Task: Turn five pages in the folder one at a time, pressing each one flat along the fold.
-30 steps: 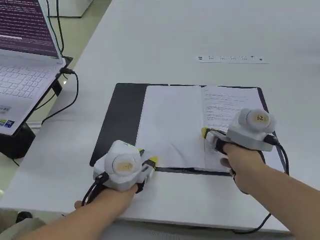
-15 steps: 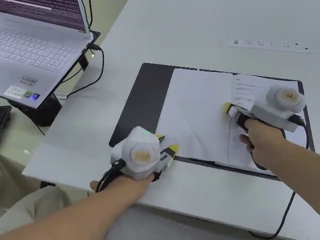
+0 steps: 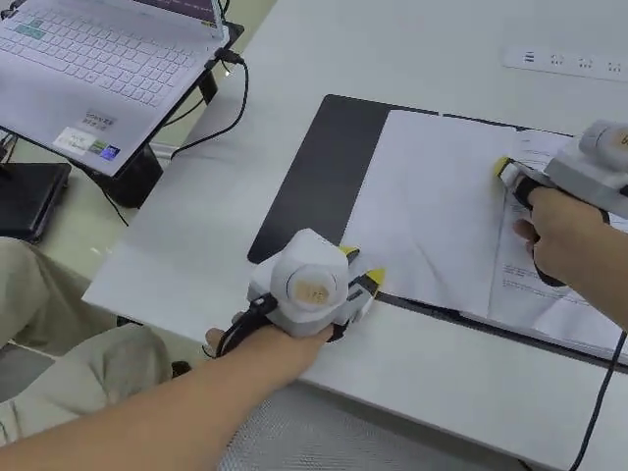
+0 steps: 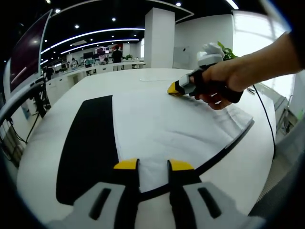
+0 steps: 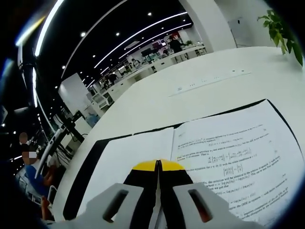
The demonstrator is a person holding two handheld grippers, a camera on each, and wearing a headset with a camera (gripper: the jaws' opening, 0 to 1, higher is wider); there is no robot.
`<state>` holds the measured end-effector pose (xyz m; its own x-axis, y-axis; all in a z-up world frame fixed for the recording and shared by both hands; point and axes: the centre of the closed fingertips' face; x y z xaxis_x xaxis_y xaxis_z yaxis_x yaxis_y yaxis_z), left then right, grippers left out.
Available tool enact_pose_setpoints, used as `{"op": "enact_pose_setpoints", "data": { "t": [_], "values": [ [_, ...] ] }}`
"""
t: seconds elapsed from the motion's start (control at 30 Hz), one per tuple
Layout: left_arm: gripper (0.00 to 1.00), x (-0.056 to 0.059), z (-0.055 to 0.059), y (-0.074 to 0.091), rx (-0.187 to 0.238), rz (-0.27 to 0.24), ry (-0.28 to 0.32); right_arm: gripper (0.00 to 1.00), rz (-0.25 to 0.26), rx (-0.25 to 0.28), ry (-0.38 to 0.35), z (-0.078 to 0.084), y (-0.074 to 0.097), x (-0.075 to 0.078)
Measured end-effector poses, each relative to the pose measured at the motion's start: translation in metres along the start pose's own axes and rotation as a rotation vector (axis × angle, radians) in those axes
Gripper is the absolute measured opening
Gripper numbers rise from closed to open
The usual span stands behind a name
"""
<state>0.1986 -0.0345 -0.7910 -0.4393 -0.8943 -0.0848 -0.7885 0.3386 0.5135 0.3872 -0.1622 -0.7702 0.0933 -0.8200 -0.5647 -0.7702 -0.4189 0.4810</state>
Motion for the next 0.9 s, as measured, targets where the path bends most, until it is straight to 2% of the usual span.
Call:
{"op": "enact_pose_setpoints", "data": {
  "t": [0.2, 0.23, 0.5, 0.63, 0.7, 0.87, 0.9],
  "values": [
    [0.22, 0.000, -0.001, -0.001, 0.001, -0.001, 0.004, 0.00, -0.001, 0.001, 0.049, -0.016, -0.023, 0.006],
    [0.22, 0.001, -0.001, -0.001, 0.001, -0.001, 0.004, 0.00, 0.001, 0.001, 0.055, -0.026, -0.037, 0.011],
    [0.22, 0.002, -0.003, -0.002, 0.004, -0.002, 0.010, 0.00, 0.011, 0.008, 0.121, -0.043, -0.063, 0.022],
    [0.22, 0.002, -0.003, -0.002, 0.006, -0.002, 0.011, 0.00, 0.005, 0.019, 0.135, -0.043, -0.060, 0.022],
    [0.22, 0.003, -0.003, -0.002, 0.006, -0.002, 0.012, 0.00, -0.005, 0.020, 0.168, -0.037, -0.053, 0.021],
    [0.22, 0.003, -0.003, -0.001, 0.009, -0.003, 0.013, 0.00, -0.029, 0.021, 0.202, -0.032, -0.051, 0.021],
    [0.22, 0.003, -0.003, -0.002, 0.010, -0.003, 0.014, 0.00, -0.037, 0.022, 0.208, -0.025, -0.044, 0.020]
  ]
}}
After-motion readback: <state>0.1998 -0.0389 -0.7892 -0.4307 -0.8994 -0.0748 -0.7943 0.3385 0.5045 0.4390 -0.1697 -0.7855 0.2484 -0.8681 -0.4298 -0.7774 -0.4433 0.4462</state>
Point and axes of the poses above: the centre of the closed fingertips' face, and the gripper's own axes: y roughly backward along the fingers, x roughly to its right, z roughly out of its underside, and after that the axes turned 10 degrees about -y, right-handed
